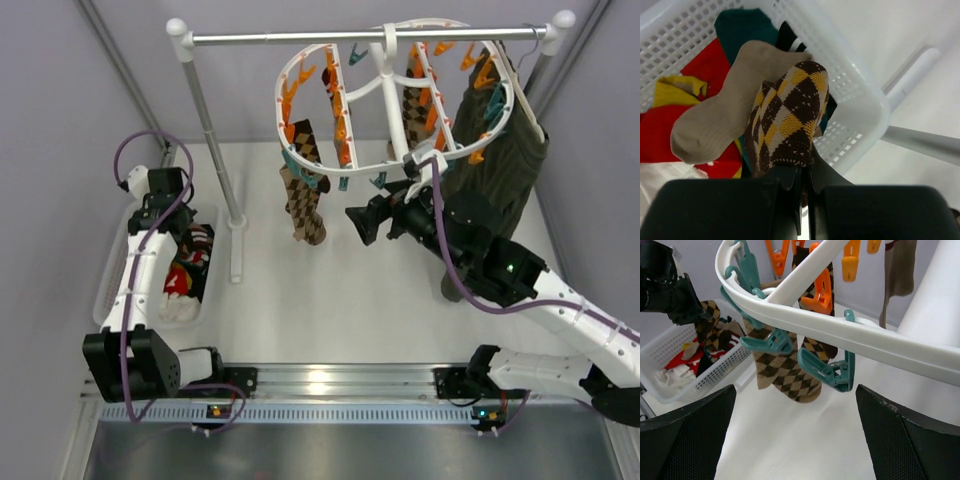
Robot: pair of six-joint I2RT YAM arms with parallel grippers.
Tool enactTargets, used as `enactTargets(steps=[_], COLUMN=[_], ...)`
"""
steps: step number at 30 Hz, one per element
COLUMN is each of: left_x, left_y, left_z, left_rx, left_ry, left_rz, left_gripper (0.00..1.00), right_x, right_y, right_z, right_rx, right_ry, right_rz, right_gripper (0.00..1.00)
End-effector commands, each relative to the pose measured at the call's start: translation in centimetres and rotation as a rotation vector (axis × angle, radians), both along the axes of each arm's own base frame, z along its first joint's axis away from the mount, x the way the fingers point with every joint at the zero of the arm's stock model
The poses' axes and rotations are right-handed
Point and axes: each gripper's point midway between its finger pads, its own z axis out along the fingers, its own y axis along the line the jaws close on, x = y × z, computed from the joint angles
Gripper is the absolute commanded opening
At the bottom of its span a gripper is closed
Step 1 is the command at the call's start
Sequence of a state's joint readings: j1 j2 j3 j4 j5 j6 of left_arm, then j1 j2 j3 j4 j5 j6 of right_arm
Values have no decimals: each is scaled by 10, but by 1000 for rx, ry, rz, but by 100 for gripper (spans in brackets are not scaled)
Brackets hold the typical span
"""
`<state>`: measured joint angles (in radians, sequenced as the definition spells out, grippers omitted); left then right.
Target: Remove the socks clipped to the hanger
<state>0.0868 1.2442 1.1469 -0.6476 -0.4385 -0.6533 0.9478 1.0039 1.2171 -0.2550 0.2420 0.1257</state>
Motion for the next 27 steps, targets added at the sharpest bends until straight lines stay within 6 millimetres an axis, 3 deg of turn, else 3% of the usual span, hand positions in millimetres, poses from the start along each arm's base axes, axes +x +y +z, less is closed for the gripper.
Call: enactTargets(steps=[1,2,5,6,7,8,11,15,20,27], left_x=[-8,-12,-20,-25,-26,-27,-26,-35,-49,-60], left_y=[10,15,22,22,20,19,11,9,1,-21], left_z=[-14,-20,-29,-36,-38,-39,-32,2,25,53], left_rx=[-21,-21,-21,-25,-40,-52,-77,-52,-34,-26], left_ry=[5,17,21,33,28,27,3,-94,-161,-243], left_rz=[82,108,164,176,183,182,139,99,29,-132], left_gripper=[0,3,33,69,86,98,98,98,98,98], right_x=[4,7,23,29,39,47,66,70,83,111], right_y=[-6,-8,-8,-7,-1,-5,-1,8,18,-1], right_z=[20,26,32,32,23,28,27,30,29,30], right_rx=[27,34,28,25,1,11,-8,-1,13,124], right_ry=[-9,-19,-18,-14,4,11,31,28,21,77], right_rz=[-34,-52,-118,-132,-147,-182,-231,-212,-169,-340], right_gripper=[99,100,99,100,99,100,100,99,100,99])
